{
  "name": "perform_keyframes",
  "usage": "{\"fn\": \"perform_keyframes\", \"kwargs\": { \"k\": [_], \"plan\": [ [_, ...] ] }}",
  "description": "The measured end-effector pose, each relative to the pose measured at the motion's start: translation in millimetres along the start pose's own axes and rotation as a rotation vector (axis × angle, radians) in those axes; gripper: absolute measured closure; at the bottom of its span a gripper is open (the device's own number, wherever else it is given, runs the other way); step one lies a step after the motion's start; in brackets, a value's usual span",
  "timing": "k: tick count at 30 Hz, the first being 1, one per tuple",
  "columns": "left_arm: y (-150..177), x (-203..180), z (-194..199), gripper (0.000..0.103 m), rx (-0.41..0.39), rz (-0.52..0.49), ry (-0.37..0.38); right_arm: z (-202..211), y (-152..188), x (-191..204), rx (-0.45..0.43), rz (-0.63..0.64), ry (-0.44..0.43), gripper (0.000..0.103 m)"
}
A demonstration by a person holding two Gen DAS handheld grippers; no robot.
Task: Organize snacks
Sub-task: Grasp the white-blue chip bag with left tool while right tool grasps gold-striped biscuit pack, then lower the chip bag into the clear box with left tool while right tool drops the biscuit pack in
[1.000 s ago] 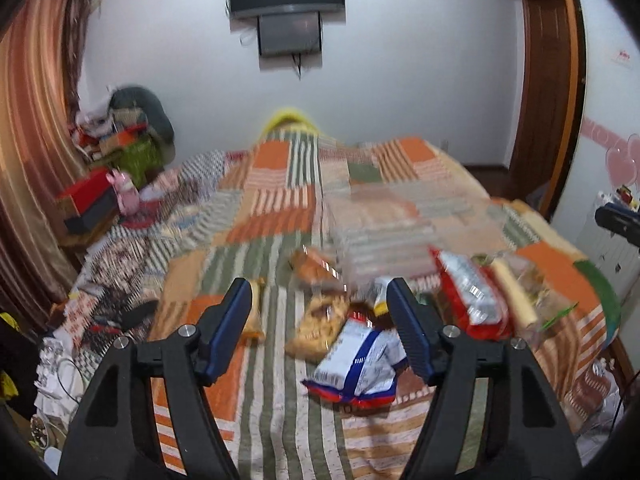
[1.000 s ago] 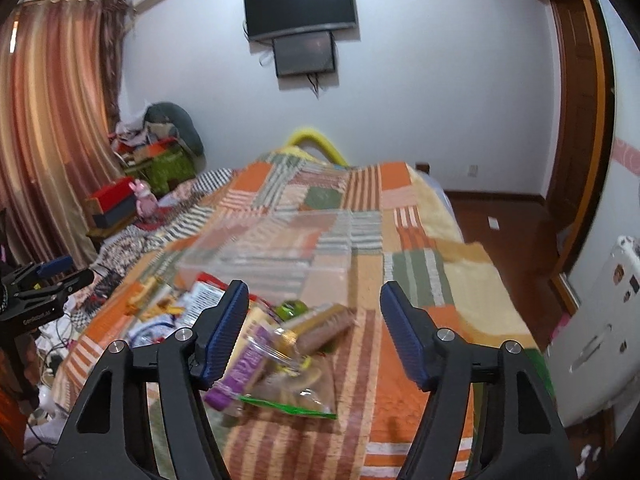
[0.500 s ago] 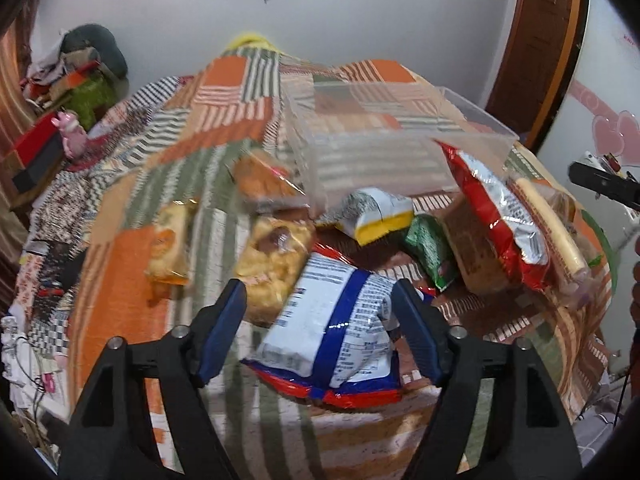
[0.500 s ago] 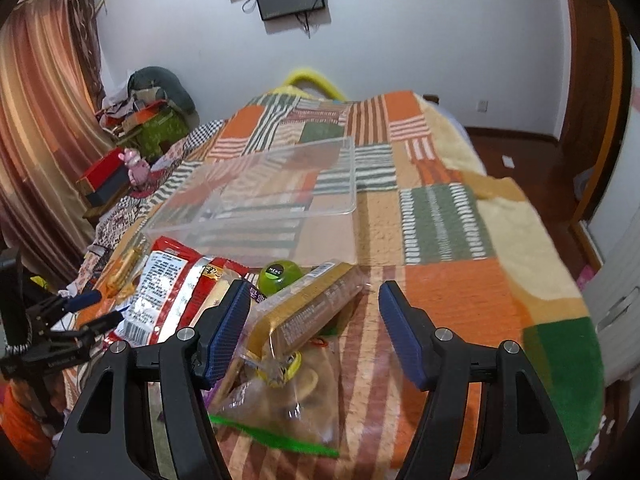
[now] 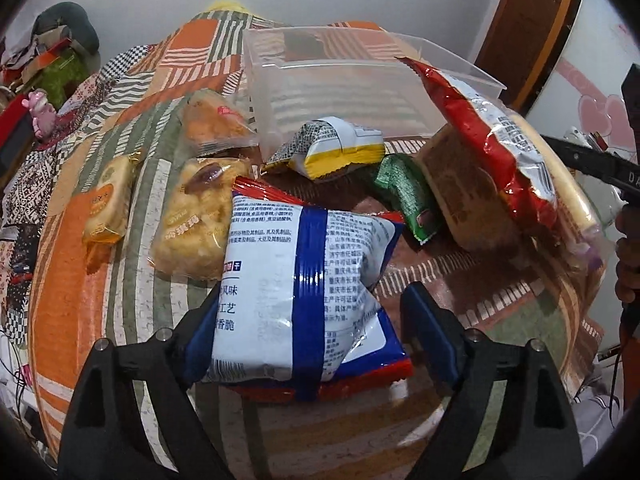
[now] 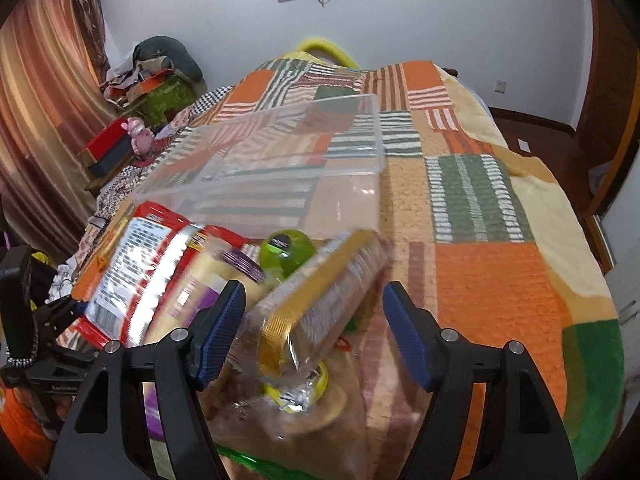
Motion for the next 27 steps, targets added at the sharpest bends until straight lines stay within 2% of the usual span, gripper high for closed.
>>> {"fn": "perform_keyframes", "kwargs": {
  "k": [2,6,9,15,17,19,27],
  "plan": [
    [-0.3,0.4,0.9,0.017,-0.006,0.016,0.003,5.6,3.2,-8.0,-0.003,-0.012,0.024,0.035],
    [-1.4,1.6,0.8,0.028,-0.005,0.050,0.013,16.3,2.7,-23.1,-0.014,-0.049,0.047,0.037],
    [-2.5,4.7,-0.8,0.032,-0.005,0.063,0.020,15.2,0.4,-24.8,-0.006,-0.047,0.040,0.042],
    [-4.2,8.0,-1.5,0.034,-0.013,0.070,0.021,-12.2,-4.6,-18.9,0.057,0.018,0.031,0.054],
    [-4.7,8.4,-0.8,0.036,-0.020,0.065,0.017,-22.5,-3.8,-18.7,0.083,0.025,0.022,0.061],
    [-5.3,9.5,0.0,0.038,-0.024,0.059,0.009,-24.1,-3.2,-18.9,0.077,0.025,0.024,0.065],
    [-9.0,9.7,16.1,0.039,-0.053,0.063,-0.027,-2.3,1.3,-21.5,0.038,-0.010,0.024,0.066]
  ]
}}
Point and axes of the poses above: each gripper's, at about its wrist camera, not at the fingertips, and z roughly against the way its jaws point, x to its left, y to its underside, the point moved 7 cm from there along -z, roughly the way its jaws point, and after that the axes turned 8 degrees about -y, right-handed, at the moved point
